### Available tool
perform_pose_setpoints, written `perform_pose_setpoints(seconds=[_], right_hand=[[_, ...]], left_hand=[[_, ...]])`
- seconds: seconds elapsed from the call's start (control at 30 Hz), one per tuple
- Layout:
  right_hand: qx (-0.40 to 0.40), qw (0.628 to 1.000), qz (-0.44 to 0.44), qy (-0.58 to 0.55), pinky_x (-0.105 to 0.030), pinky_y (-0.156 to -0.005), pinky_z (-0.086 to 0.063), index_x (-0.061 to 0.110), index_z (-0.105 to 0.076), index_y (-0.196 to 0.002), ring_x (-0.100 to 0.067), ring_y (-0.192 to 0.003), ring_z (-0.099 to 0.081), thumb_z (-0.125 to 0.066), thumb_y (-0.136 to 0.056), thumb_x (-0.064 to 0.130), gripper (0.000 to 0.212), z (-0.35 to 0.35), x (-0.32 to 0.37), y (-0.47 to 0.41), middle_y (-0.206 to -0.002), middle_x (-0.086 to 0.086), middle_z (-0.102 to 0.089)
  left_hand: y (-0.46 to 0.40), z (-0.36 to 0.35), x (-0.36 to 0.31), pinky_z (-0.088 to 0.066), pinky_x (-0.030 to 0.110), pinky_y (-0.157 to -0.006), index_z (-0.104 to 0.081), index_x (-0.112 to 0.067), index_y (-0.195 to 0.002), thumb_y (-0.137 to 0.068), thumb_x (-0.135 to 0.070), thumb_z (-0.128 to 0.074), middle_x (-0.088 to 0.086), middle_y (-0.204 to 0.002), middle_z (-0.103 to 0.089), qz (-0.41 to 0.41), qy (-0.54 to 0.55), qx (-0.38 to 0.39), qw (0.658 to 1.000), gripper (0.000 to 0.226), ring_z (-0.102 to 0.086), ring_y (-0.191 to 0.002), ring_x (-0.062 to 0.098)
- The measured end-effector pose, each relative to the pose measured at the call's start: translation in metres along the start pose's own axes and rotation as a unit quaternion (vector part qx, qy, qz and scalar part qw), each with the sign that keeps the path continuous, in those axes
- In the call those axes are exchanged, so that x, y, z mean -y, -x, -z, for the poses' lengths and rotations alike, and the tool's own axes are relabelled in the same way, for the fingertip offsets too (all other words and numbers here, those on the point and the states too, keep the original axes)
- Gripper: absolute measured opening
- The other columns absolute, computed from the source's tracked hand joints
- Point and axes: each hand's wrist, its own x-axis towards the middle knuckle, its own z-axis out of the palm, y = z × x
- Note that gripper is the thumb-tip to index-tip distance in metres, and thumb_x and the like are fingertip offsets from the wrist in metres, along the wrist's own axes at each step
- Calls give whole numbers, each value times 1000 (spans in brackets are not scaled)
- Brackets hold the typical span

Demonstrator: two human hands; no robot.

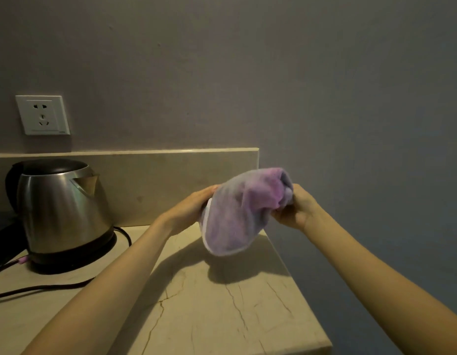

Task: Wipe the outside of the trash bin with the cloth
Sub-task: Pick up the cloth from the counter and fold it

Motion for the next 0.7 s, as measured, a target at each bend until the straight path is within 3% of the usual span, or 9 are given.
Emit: perform_pose_setpoints(seconds=[0.1,0.2,0.33,0.43,0.5,0.6,0.7], right_hand=[[-34,986,28,-163,-10,-33,-34,17,-30,-28,-7,-19,-27,-30,-83,-1,58,-1,11,8,-23,6,-26],[-19,979,37,-199,-10,-37,-39,13,-35,-24,-6,-18,-27,-37,-70,2,47,-5,15,22,-21,5,-29],[-48,961,21,-271,-16,-38,-47,13,-52,-37,-7,-30,-46,-44,-90,11,53,0,16,31,-30,2,-45],[-75,949,19,-304,-20,-46,-53,11,-61,-57,-11,-50,-55,-51,-92,17,37,-1,15,41,-49,-4,-57],[-86,947,30,-307,-26,-50,-57,9,-63,-64,-16,-57,-59,-49,-95,16,34,-1,13,46,-60,-8,-61],[-88,951,56,-292,-35,-45,-58,1,-65,-61,-26,-56,-65,-37,-97,12,47,2,12,57,-63,-16,-65],[-48,964,54,-257,-38,-58,-59,-3,-55,-73,-31,-73,-60,-36,-78,1,20,9,11,72,-73,-18,-60]], left_hand=[[5,-3,-5,-54,24,-79,-60,-41,-116,-92,-49,-49,-8,-126,-62,-21,100,57,993,28,-66,-99,6],[3,-10,-3,-48,40,-90,-41,-23,-141,-77,-59,-63,9,-128,-59,-41,144,127,980,77,-61,-105,24],[1,-23,-2,-34,50,-106,-44,-21,-140,-55,-73,-69,11,-143,-48,15,326,120,938,103,-48,-126,29],[1,-31,-2,-37,52,-103,-44,-23,-140,-54,-75,-69,9,-142,-49,14,341,130,931,104,-46,-129,31],[2,-37,-4,-47,48,-91,-47,-21,-136,-54,-68,-75,9,-133,-56,19,330,135,934,99,-52,-121,29],[5,-50,-3,-53,41,-81,-57,-16,-122,-63,-53,-79,9,-111,-65,50,330,119,935,73,-60,-97,25],[2,-65,2,-52,40,-82,-53,-19,-126,-81,-45,-60,10,-115,-61,58,346,71,934,53,-58,-96,25]])
